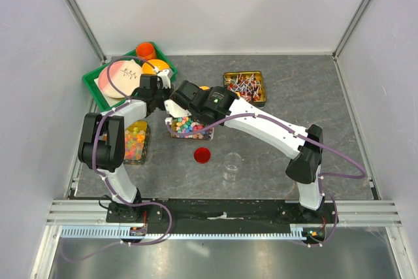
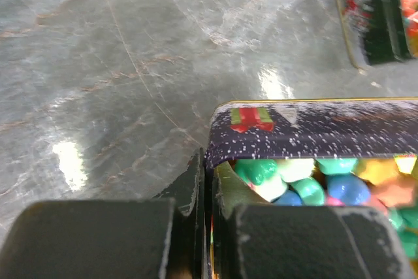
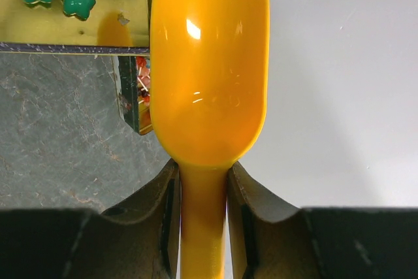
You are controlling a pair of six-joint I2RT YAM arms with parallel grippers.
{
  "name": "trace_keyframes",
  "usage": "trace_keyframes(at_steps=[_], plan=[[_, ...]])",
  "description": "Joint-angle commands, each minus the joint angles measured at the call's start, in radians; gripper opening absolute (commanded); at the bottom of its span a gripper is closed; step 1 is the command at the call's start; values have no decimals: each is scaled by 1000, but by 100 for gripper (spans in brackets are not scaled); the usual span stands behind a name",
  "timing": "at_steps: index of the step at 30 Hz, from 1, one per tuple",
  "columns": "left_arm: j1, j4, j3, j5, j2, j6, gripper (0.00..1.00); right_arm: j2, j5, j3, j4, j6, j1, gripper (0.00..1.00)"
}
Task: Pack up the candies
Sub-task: Scoop the fake candies from the storage box.
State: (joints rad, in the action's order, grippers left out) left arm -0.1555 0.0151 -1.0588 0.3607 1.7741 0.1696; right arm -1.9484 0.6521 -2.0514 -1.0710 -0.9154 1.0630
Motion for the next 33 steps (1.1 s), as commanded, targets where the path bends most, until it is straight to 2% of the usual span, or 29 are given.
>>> trace_keyframes(at_steps=[1, 2, 3, 4, 5, 6, 7, 8, 9, 10, 12, 13, 15, 19, 20, 25, 33], plan=[[13, -43, -52, 110, -7, 9, 2, 17, 37, 0, 13, 12, 0, 0], [-4, 20, -69, -70, 7, -7, 1, 17, 40, 0, 13, 10, 0, 0], [-4, 28, -87, -56, 14, -16, 2, 17, 43, -1, 11, 10, 0, 0], [16, 11, -78, 172, 18, 1, 2, 17, 43, -1, 11, 10, 0, 0], [36, -12, -64, 272, 22, 20, 2, 19, 43, -1, 13, 10, 0, 0], [28, -21, -58, 227, 19, 33, 1, 17, 44, -1, 13, 10, 0, 0], [4, 9, -76, -51, 16, 6, 2, 17, 43, -1, 13, 10, 2, 0], [-16, 29, -92, -130, 28, -22, 1, 17, 43, -1, 13, 12, 0, 0], [-13, 39, -104, -128, 34, -25, 2, 14, 44, -1, 13, 12, 2, 0], [3, 39, -102, 6, 38, 3, 1, 13, 44, -1, 13, 12, 0, 0], [31, 28, -98, 139, 51, 27, 1, 11, 46, 5, 13, 12, 0, 0], [25, 40, -102, 57, 54, 28, 2, 9, 49, 7, 11, 12, 0, 0], [19, 52, -122, 18, 61, 15, 2, 3, 55, 7, 13, 7, 0, 0], [1, 135, -159, -257, 62, 18, 1, -14, 80, 13, 11, -5, 0, 0], [2, 146, -167, -288, 64, 27, 1, -18, 93, 17, 13, -8, 0, 0], [-1, 157, -171, -350, 42, 44, 2, -66, 119, 33, 14, -26, 0, 0], [-19, 154, -158, -358, 15, 39, 2, -168, 159, 16, 36, -51, 0, 0]])
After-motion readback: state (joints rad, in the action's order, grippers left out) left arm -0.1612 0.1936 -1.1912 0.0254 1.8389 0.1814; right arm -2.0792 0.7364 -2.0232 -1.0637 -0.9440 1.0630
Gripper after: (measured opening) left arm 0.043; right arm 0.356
